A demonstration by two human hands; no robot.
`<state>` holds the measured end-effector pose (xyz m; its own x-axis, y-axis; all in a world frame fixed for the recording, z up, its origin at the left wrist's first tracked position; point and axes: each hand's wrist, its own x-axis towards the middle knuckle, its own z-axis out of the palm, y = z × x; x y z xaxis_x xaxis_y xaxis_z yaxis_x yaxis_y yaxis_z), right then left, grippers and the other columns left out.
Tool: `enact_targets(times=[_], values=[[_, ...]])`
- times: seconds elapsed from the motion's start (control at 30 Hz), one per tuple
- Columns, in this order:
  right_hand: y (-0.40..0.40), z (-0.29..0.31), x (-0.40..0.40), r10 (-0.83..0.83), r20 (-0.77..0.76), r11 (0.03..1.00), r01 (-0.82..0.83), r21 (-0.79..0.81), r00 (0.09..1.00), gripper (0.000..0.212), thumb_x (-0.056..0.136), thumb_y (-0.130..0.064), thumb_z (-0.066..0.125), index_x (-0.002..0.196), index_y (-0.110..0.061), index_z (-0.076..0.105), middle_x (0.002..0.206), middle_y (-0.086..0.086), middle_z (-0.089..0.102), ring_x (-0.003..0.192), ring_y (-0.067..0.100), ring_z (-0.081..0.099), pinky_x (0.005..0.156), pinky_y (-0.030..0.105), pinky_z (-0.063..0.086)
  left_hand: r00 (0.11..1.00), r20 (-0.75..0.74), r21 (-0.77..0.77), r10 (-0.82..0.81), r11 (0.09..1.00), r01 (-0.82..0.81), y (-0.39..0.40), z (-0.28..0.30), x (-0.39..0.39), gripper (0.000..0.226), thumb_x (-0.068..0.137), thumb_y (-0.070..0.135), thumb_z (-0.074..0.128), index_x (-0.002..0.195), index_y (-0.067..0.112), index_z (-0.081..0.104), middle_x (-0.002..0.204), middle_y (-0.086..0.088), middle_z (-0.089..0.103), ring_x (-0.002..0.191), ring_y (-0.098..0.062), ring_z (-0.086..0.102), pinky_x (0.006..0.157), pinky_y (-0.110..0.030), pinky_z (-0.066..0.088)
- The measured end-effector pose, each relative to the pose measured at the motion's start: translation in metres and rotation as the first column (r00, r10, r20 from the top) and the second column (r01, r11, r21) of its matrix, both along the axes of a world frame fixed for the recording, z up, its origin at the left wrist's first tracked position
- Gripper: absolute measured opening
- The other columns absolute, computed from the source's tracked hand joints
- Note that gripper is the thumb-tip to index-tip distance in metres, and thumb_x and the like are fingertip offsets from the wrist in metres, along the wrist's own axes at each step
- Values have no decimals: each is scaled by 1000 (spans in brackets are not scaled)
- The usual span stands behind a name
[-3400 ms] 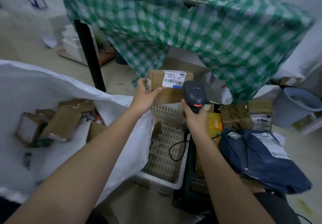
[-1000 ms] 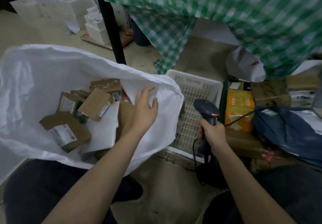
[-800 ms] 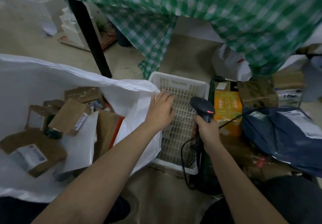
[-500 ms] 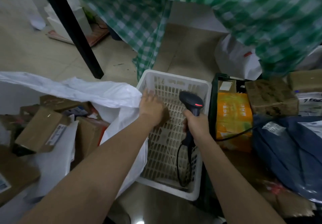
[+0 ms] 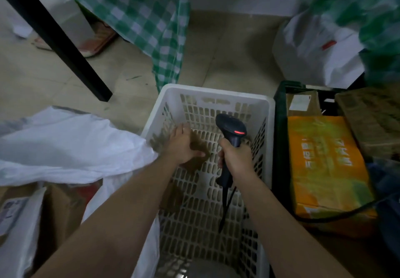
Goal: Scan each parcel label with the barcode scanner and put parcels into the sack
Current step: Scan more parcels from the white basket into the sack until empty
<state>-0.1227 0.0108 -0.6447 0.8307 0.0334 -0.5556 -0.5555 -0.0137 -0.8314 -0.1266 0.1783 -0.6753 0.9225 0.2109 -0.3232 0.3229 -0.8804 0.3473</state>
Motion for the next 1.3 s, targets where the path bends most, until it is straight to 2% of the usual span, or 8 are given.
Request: enact_targets(times=[0.2,0.37,0.53,0.63,0.73,0.9,1.07,1.3], values=[[-6,-7,10,16,3,1000,-16,2,1000,25,90,-10,61,67,-7,51,59,10,49,47,21,48,52,30,43,995,-98,232,30,973,-6,-1,-14,-3,82,87,37,66,148,10,18,144,-18,40,129,-37,43,102,-44,39],[-14,3,0,-55,9,998,55,25,998,17,88,-12,63,73,-7,56,63,11,51,52,22,50,59,34,44,997,-46,70,57,996,-53,-12,-1,-10,82,79,32,73,143,9,27,141,-17,42,129,-35,42,107,-45,37],[-31,47,-22,-250,136,964,233,126,959,15,89,-21,69,99,-12,63,73,2,62,61,15,58,61,31,47,969,245,-40,11,999,-1,-59,60,-36,77,77,31,74,139,9,35,139,-14,39,127,-32,40,104,-38,38],[-48,82,-48,-368,218,928,343,142,904,20,89,-23,70,106,-22,59,93,-8,65,90,13,61,82,29,47,926,375,-75,-29,995,62,-88,106,-72,77,80,28,73,142,12,31,141,-10,35,127,-27,40,101,-35,38],[-59,113,-79,-373,196,923,341,179,907,45,81,-40,76,120,-22,61,115,-4,66,111,19,60,101,42,46,857,504,-31,-102,990,136,-100,147,-115,79,78,20,74,143,12,30,142,-9,32,131,-28,36,105,-39,39],[-67,172,-129,-327,246,933,271,235,913,68,74,-51,77,131,-19,56,123,0,64,113,22,59,104,45,45,720,667,106,-190,981,161,-96,205,-190,75,72,24,79,135,7,43,136,-13,44,122,-32,46,91,-41,48],[-78,203,-165,-185,375,977,129,170,908,29,77,-29,82,100,-27,64,101,-5,70,102,20,65,98,46,49,762,635,-293,123,952,90,-59,246,-255,80,75,27,78,140,12,33,137,-2,37,120,-7,36,97,-26,39],[-41,223,-221,44,395,989,-94,110,918,32,72,-16,85,97,-18,65,94,0,72,92,20,67,96,45,51,828,464,-649,313,757,77,-10,246,-325,92,76,28,77,142,53,19,152,17,15,139,-4,24,109,-38,40]])
